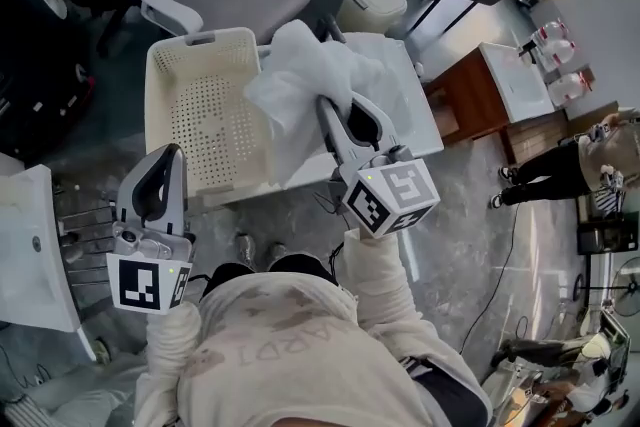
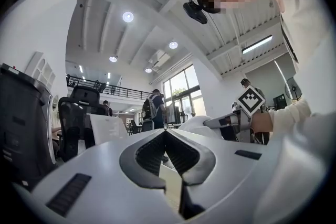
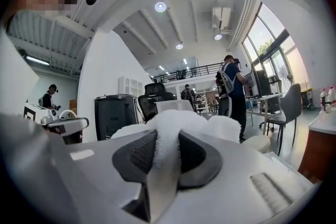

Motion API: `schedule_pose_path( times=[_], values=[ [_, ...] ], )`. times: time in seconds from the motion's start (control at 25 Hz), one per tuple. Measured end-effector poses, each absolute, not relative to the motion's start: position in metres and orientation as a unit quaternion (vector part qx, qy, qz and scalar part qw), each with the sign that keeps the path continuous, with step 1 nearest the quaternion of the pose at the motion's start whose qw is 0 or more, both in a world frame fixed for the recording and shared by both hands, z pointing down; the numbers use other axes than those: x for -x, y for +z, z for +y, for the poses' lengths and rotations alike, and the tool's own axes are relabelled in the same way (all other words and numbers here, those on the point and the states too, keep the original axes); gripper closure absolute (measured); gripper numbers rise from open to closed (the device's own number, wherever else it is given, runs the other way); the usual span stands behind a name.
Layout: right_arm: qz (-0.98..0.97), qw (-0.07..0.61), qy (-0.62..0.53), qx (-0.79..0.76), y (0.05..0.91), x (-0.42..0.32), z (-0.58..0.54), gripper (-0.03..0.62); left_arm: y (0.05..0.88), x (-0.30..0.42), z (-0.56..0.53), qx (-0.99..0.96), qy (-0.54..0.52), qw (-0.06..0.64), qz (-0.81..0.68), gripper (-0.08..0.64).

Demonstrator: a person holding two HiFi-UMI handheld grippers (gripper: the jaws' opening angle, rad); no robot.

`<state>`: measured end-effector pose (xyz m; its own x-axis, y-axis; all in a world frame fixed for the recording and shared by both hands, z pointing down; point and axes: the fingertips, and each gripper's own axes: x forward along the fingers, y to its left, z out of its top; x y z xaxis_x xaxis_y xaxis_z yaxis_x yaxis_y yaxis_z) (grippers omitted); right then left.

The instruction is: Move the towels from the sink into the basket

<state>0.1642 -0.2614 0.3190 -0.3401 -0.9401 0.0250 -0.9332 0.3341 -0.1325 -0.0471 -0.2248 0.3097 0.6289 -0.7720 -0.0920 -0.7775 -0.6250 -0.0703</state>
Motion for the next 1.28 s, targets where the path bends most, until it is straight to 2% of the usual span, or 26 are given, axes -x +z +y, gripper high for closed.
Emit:
schedule_pose_path(
  times=[0.8,1.28],
  values=[
    [0.887,0.05,-0.003,0.459,0.256,-0.058,-0.289,0.499,0.306,0.112,-0.192,0.853,0.03,0.064,0.518,0.554],
    [0.909,0.019,-0.052,0.413,0.307,0.011,-0.316,0.497,0.313,0.151,-0.181,0.829,0.026,0.061,0.555,0.554]
  ],
)
